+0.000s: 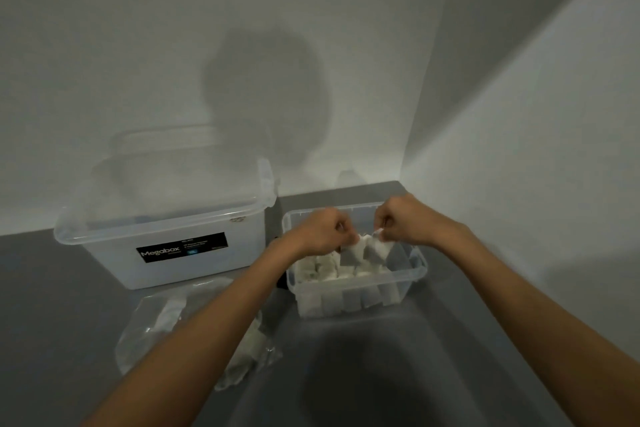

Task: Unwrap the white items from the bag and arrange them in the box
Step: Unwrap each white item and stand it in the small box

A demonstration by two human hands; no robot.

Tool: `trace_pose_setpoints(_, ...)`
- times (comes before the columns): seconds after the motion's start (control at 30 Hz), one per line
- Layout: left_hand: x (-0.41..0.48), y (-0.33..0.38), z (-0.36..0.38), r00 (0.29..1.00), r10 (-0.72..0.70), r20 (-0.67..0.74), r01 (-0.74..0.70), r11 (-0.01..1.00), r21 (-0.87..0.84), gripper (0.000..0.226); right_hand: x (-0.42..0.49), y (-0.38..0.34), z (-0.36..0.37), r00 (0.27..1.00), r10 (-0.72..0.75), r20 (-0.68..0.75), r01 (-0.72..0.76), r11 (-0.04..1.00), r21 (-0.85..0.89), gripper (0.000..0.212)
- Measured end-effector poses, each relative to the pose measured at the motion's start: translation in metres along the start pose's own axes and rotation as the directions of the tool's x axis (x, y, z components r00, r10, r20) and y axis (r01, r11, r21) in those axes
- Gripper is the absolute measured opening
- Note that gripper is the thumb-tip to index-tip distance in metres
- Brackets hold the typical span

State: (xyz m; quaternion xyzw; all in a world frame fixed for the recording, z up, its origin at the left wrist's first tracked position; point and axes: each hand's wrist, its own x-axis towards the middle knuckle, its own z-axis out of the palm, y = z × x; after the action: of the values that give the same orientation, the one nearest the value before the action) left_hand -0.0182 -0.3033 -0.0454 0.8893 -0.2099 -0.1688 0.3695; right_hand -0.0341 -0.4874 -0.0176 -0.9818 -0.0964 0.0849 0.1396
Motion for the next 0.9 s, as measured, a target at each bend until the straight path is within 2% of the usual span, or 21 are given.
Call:
trace_pose_setpoints(0.13,0.024,-0.014,0.025,0.974,-0.159,0.159,0.136,0.980,0.149,0.014,0.016,0.007,0.015,0.988,-0.001,0.154,0.011,0.998,-0.065,0.009)
trace_pose_setpoints(0.23,0.034,-0.022,0.040,0.939,-0.249,0.237,0.220,0.965,0.143,0.020,0.028,0.010,0.032,0.963,-0.009,0.270,0.039,0.994,-0.103,0.022)
trace_pose_setpoints(0.33,0.043,-0.030,0.055,0.940,-0.263,0.219,0.216,0.952,0.215,0.021,0.037,0.015,0.045,0.931,-0.002,0.366,0.042,0.994,-0.103,0.027)
trace_pose_setpoints(0.43,0.048,-0.035,0.064,0.964,-0.225,0.143,0.171,0.934,0.313,0.024,0.042,0.017,0.054,0.896,0.019,0.443,0.032,0.994,-0.108,0.031)
trace_pose_setpoints(0.53,0.052,-0.039,0.068,0.969,-0.229,0.099,0.181,0.919,0.351,0.024,0.045,0.017,0.062,0.883,0.022,0.468,0.027,0.995,-0.099,0.034)
trace_pose_setpoints(0.7,0.054,-0.047,0.071,0.965,-0.261,0.028,0.218,0.857,0.467,0.028,0.050,0.016,0.078,0.910,0.023,0.413,0.013,0.996,-0.086,0.031)
trace_pose_setpoints(0.9,0.058,-0.053,0.074,0.966,-0.255,0.032,0.215,0.871,0.442,0.034,0.053,0.016,0.085,0.924,0.029,0.381,0.013,0.994,-0.109,0.033)
